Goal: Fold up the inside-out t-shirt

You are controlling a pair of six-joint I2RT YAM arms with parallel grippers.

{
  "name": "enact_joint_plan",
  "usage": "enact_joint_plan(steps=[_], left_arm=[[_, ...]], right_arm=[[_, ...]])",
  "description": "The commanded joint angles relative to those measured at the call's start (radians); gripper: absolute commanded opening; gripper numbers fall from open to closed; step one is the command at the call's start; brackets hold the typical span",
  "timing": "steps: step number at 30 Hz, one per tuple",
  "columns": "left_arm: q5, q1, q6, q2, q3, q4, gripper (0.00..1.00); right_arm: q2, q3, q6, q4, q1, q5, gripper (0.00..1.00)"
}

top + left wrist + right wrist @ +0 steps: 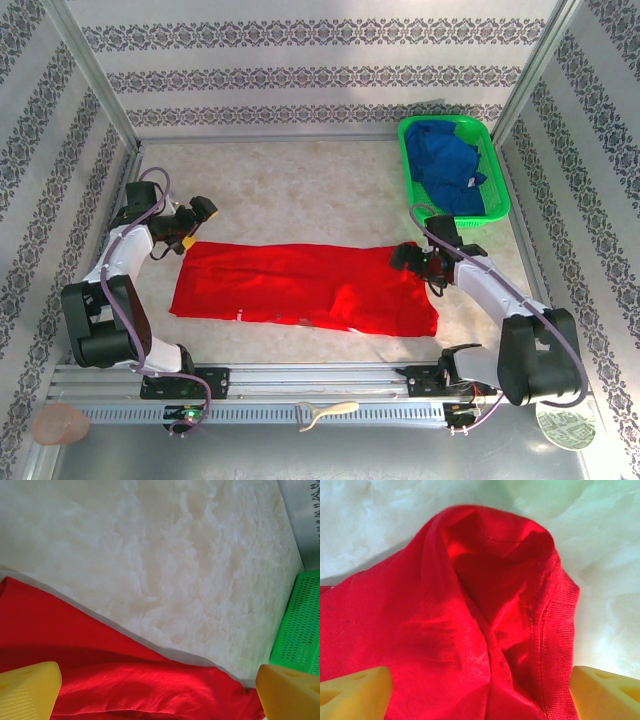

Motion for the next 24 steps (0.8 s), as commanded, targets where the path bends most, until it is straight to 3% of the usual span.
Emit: enact_joint_plan(steps=[1,8,14,19,21,24], left_arm=[[0.016,-0.011,0.011,-0.012,-0.003,-0.023,1.0],[0.023,-0.011,0.005,-0.011,-0.007,-0.012,1.0],[0.021,-0.011,-0.003,-0.005,-0.011,0.0,1.0],[0.023,-0.011,-0.007,0.002,-0.014,0.006,1.0],[0.022,-0.011,-0.005,0.002,-0.015,0.006,1.0],[0.021,-0.011,-0.003,0.003,-0.015,0.003,1.0]], right_arm=[[0.041,-0.023,-0.016,-0.006,-0.005,-0.037,0.92],[0.092,-0.047,0.016,0.007,-0.003,-0.041,0.93],[0.084,-0.047,0.009,0.012,-0.004,-0.071,0.75],[0.117,-0.025,0.009,0.018,-0.005,-0.107,0.72],[0.138,-0.012,0.006,0.021,-0.005,-0.124,0.61],[0.17,0.001,0.002,0.037,-0.005,-0.169,0.31]])
